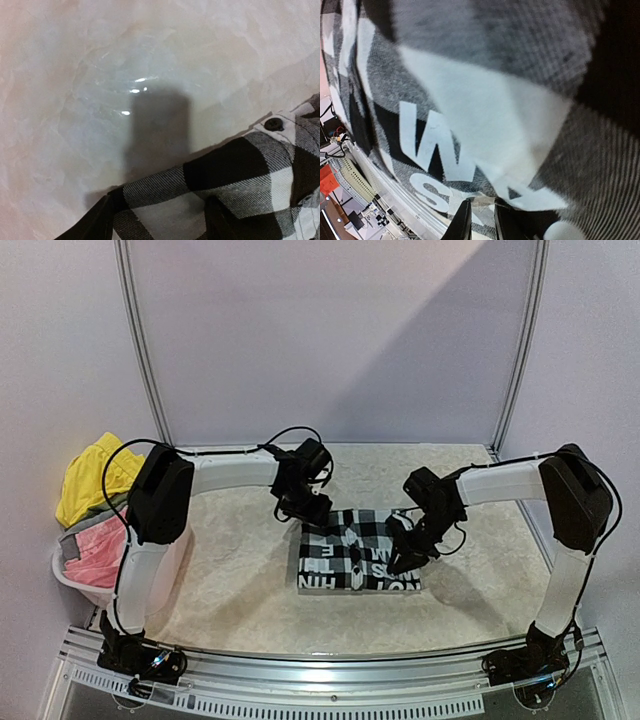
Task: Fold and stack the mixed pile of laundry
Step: Adjust the square-folded shirt at the center of the board, then move the square-folded shirt to the corner of the board.
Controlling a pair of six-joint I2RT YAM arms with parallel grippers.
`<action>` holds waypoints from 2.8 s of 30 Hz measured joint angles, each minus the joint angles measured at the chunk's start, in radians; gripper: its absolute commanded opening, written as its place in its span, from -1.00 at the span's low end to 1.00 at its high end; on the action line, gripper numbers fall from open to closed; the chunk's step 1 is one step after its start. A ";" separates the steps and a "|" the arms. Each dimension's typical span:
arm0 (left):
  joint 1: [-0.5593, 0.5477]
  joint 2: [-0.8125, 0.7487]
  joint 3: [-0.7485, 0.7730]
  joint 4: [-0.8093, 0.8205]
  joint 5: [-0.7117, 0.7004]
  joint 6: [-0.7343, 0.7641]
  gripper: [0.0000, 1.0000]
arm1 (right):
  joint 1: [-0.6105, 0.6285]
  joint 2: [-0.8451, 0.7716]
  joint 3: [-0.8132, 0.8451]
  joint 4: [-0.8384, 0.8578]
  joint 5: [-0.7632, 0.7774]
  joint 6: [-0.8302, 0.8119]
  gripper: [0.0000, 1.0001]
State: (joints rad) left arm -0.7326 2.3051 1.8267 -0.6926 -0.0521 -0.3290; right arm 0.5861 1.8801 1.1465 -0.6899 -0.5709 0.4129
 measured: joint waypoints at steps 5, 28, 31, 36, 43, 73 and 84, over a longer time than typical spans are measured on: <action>0.002 -0.019 0.009 -0.005 -0.042 -0.016 0.34 | -0.001 -0.024 0.092 -0.070 0.012 -0.019 -0.64; -0.205 -0.296 -0.280 0.003 -0.056 -0.111 0.24 | -0.180 0.210 0.431 -0.080 0.006 -0.036 -0.63; -0.209 -0.297 -0.356 0.024 -0.043 -0.122 0.24 | -0.201 0.261 0.443 -0.088 -0.006 -0.056 -0.63; -0.210 -0.298 -0.464 0.063 -0.028 -0.140 0.22 | -0.235 0.327 0.493 -0.104 -0.032 -0.090 -0.63; -0.212 -0.322 -0.510 0.103 -0.026 -0.159 0.25 | -0.266 0.423 0.693 -0.224 -0.023 -0.178 -0.61; -0.252 -1.003 -0.670 -0.222 -0.512 -0.336 0.99 | 0.117 -0.075 0.289 0.024 0.089 0.111 0.02; -0.252 -1.289 -0.845 -0.203 -0.540 -0.405 0.99 | 0.135 0.075 0.261 0.099 0.094 0.263 0.04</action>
State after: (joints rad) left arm -0.9848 1.0161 0.9813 -0.8955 -0.5919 -0.7341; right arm 0.7216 1.9553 1.4078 -0.5907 -0.4770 0.6758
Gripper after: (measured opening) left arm 0.995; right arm 0.516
